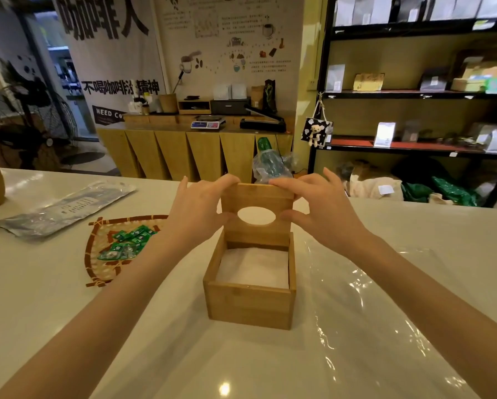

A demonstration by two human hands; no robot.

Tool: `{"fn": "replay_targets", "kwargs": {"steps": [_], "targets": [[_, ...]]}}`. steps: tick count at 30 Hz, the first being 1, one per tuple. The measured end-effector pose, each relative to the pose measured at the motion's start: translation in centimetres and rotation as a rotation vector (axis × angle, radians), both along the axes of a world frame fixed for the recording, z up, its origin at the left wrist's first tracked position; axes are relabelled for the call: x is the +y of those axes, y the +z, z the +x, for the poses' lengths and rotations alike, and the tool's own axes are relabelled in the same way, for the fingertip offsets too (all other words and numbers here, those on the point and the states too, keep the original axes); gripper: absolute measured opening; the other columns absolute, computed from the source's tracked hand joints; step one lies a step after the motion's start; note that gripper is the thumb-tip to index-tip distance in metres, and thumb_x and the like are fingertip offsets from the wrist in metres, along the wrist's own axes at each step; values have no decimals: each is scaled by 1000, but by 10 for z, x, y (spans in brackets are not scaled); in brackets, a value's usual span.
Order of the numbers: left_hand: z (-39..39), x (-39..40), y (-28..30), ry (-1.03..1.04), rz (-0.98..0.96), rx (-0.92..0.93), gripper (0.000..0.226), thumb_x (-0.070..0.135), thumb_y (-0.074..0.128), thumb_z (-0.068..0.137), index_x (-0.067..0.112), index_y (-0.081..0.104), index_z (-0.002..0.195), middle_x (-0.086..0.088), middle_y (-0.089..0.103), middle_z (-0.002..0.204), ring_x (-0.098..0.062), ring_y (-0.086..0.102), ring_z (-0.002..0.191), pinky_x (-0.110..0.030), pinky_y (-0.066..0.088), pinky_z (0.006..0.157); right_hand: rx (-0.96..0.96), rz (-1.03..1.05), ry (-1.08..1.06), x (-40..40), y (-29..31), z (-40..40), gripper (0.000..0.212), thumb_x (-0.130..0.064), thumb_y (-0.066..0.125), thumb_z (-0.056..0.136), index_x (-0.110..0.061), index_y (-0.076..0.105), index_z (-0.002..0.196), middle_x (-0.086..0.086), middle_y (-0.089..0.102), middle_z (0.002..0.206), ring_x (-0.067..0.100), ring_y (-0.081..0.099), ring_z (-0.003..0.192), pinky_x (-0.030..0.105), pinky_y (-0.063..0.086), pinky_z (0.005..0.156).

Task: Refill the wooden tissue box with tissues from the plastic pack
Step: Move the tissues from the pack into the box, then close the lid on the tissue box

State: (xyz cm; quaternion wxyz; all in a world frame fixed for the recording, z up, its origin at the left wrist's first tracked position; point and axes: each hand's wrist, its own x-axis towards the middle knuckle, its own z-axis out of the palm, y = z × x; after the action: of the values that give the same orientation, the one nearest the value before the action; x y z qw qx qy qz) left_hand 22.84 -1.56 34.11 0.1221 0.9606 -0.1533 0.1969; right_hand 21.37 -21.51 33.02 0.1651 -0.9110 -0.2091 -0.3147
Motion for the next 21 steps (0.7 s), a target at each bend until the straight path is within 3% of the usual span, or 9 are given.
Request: {"fn": "replay_targets", "kwargs": {"steps": [4, 6, 10, 15, 21], "targets": [[-18, 9, -12, -53, -143, -91, 31, 24, 58, 85, 24, 55, 116, -1, 67, 111, -23, 58, 109, -49, 12, 114, -128, 61, 90, 0, -11, -15, 33, -30, 53, 88, -27, 60, 120, 7, 70, 98, 15, 56, 103, 42, 12, 108], [-29, 16, -20, -114, -187, -109, 24, 27, 55, 87, 24, 60, 110, 1, 68, 108, -19, 57, 110, -50, 13, 113, -147, 45, 143, 1, -18, -27, 36, -39, 41, 91, -25, 62, 117, 6, 72, 96, 9, 51, 103, 44, 14, 108], [-50, 30, -41, -245, -227, -132, 39, 48, 45, 84, 29, 62, 112, 5, 67, 114, -5, 48, 112, -51, 14, 109, -161, -13, 182, 2, -38, -49, 40, -39, 33, 95, -23, 62, 117, -1, 74, 98, 10, 51, 106, 46, 17, 112], [-65, 39, -70, -324, -286, -30, 54, 66, 22, 82, 39, 47, 122, 16, 52, 125, 0, 38, 123, -43, 18, 112, -196, -88, 172, 5, -68, -65, 34, -36, 42, 94, -21, 68, 109, -1, 73, 107, 16, 51, 114, 52, 23, 109], [-67, 41, -95, -377, -337, -19, 48, 55, 31, 88, 31, 45, 126, 11, 46, 134, -7, 36, 130, -53, 33, 108, -244, -178, 98, 7, -90, -71, 29, -34, 52, 89, -20, 70, 108, 5, 72, 111, 19, 50, 115, 55, 28, 105]]}}
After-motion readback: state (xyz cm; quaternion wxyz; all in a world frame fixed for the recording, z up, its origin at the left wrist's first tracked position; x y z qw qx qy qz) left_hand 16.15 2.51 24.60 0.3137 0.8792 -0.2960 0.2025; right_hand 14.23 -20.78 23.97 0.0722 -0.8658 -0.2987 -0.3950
